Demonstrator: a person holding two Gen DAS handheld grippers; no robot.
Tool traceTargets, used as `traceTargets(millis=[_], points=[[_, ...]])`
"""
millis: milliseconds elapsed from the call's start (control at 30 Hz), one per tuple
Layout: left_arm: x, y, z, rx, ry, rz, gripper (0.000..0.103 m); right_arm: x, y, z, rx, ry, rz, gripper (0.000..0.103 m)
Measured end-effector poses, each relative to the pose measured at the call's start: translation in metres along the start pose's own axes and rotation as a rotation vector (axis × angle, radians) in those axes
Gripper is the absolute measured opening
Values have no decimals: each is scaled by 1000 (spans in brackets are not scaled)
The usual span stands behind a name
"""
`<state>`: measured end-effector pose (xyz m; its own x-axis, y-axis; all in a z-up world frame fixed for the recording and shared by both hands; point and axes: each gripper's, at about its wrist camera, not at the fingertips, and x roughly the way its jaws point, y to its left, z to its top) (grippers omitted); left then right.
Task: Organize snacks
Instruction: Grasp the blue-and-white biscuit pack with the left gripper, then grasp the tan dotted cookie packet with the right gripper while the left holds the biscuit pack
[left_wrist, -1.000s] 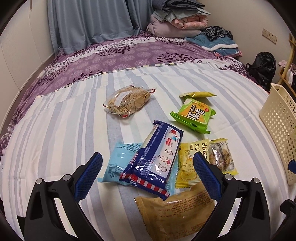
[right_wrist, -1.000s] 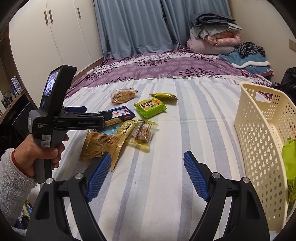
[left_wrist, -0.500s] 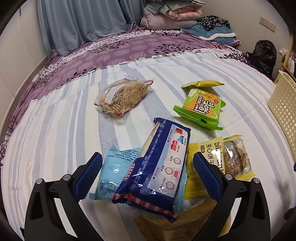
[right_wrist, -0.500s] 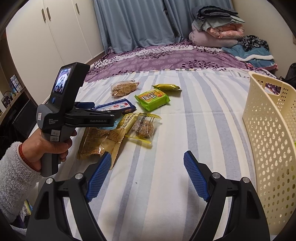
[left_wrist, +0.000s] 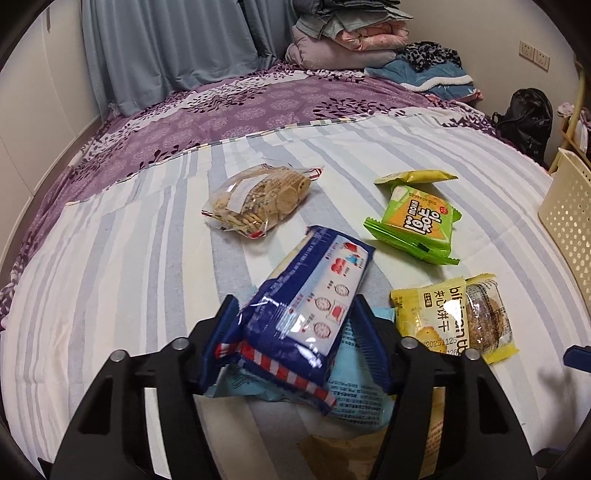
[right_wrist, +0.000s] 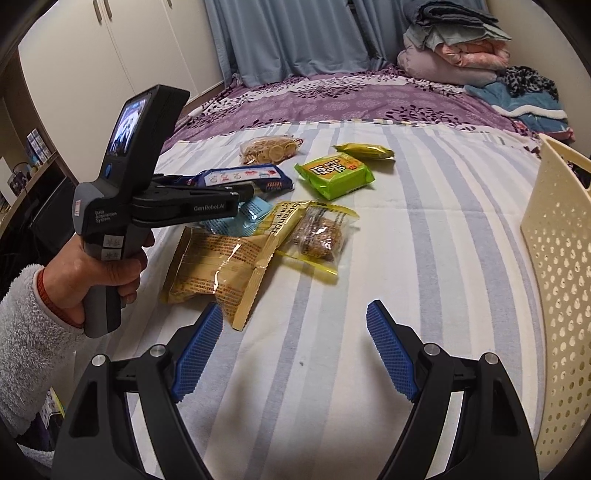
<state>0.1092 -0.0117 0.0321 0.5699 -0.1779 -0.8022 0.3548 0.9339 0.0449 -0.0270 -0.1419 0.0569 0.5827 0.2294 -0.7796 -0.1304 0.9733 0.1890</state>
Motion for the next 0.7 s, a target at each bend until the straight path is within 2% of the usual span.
traceTargets(millis=[167, 467, 700], points=[[-8, 10, -3, -24, -14, -22, 54, 5, 8, 5, -24, -2, 17, 80], [-17, 19, -6, -26, -12, -34, 53, 21, 22, 25, -63, -24, 120, 80], [-22, 26, -3, -18, -14, -36, 54, 42, 39, 46, -165, -56, 210, 80]])
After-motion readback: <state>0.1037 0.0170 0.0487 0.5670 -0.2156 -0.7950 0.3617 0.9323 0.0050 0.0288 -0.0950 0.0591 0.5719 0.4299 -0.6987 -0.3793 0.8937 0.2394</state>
